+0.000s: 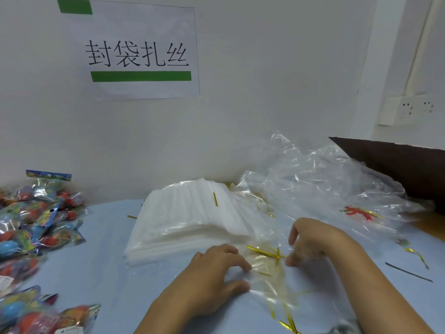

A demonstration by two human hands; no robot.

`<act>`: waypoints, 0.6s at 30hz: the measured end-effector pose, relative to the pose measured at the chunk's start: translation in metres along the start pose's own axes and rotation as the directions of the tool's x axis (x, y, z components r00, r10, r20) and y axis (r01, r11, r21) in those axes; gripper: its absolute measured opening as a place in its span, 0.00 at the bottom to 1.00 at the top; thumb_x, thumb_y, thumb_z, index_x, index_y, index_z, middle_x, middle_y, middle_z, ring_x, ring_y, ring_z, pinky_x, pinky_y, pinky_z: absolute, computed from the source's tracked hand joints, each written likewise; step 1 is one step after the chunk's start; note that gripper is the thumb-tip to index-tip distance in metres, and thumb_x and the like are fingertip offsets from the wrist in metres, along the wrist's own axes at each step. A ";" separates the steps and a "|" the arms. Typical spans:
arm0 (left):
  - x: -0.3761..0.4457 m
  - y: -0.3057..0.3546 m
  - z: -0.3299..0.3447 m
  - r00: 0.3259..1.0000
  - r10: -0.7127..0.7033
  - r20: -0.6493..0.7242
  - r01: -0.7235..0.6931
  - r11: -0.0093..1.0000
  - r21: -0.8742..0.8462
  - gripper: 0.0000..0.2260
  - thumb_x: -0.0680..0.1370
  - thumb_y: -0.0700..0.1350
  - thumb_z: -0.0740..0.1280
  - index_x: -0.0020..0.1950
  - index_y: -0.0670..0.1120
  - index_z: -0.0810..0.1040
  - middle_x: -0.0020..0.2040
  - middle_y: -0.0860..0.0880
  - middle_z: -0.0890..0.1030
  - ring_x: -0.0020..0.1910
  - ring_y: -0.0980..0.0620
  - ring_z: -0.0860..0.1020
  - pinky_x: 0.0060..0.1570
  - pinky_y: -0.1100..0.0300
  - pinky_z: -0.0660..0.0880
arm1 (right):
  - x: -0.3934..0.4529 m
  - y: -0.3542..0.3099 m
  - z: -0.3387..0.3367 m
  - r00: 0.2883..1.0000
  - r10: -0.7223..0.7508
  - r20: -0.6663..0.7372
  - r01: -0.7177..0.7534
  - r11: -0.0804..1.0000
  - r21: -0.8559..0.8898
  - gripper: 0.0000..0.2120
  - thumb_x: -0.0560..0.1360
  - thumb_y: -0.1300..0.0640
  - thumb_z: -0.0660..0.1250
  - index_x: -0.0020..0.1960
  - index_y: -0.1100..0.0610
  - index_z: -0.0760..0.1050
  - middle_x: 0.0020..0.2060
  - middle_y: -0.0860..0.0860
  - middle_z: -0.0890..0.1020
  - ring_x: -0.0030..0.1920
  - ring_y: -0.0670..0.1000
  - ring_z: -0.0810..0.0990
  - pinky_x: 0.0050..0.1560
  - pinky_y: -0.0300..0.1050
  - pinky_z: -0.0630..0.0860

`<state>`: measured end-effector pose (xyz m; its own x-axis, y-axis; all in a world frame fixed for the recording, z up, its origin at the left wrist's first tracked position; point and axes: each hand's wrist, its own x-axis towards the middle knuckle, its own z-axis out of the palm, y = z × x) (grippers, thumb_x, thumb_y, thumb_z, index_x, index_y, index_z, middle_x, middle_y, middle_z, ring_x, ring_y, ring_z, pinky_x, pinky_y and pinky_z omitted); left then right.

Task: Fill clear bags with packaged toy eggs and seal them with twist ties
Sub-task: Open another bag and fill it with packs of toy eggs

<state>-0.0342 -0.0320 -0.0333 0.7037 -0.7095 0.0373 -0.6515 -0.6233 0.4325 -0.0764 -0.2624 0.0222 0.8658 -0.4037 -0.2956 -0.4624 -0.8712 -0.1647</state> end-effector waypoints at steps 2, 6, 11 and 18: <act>0.001 -0.001 -0.002 0.997 0.037 -0.072 -0.038 0.999 -0.007 0.10 0.79 0.57 0.66 0.59 0.61 0.79 0.67 0.62 0.70 0.68 0.60 0.68 0.70 0.57 0.64 | 0.004 -0.002 0.004 0.999 -0.029 -0.034 0.031 0.996 0.080 0.14 0.69 0.51 0.79 0.52 0.56 0.84 0.49 0.52 0.86 0.42 0.50 0.81 0.45 0.40 0.77; 0.004 -0.002 -0.004 0.959 0.033 -0.280 -0.054 0.996 -0.066 0.05 0.80 0.49 0.67 0.47 0.53 0.82 0.51 0.60 0.80 0.54 0.59 0.77 0.56 0.58 0.73 | 0.009 -0.002 0.006 0.987 -0.133 -0.091 0.146 0.978 0.147 0.07 0.71 0.58 0.74 0.35 0.52 0.82 0.35 0.48 0.84 0.38 0.49 0.82 0.36 0.38 0.74; 0.007 -0.006 -0.017 0.782 -0.157 -0.603 -0.068 0.940 -0.333 0.08 0.79 0.41 0.68 0.41 0.49 0.82 0.40 0.57 0.83 0.44 0.62 0.78 0.44 0.72 0.70 | 0.012 0.000 0.004 0.965 -0.141 -0.219 0.190 0.957 0.220 0.07 0.75 0.60 0.68 0.40 0.58 0.82 0.36 0.47 0.82 0.39 0.50 0.80 0.39 0.40 0.75; 0.005 -0.018 -0.034 0.582 -0.533 -0.615 -0.084 0.712 -0.697 0.10 0.80 0.42 0.67 0.41 0.51 0.83 0.37 0.57 0.84 0.43 0.55 0.82 0.46 0.61 0.77 | 0.011 0.008 -0.001 0.949 0.098 -0.300 -0.027 0.972 0.232 0.07 0.77 0.57 0.61 0.46 0.60 0.76 0.46 0.56 0.79 0.45 0.60 0.77 0.45 0.47 0.76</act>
<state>-0.0092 -0.0130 -0.0106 0.9307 0.1216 0.3450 -0.3255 -0.1550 0.9328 -0.0706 -0.2743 0.0181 0.8335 -0.5524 -0.0149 -0.5177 -0.7712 -0.3706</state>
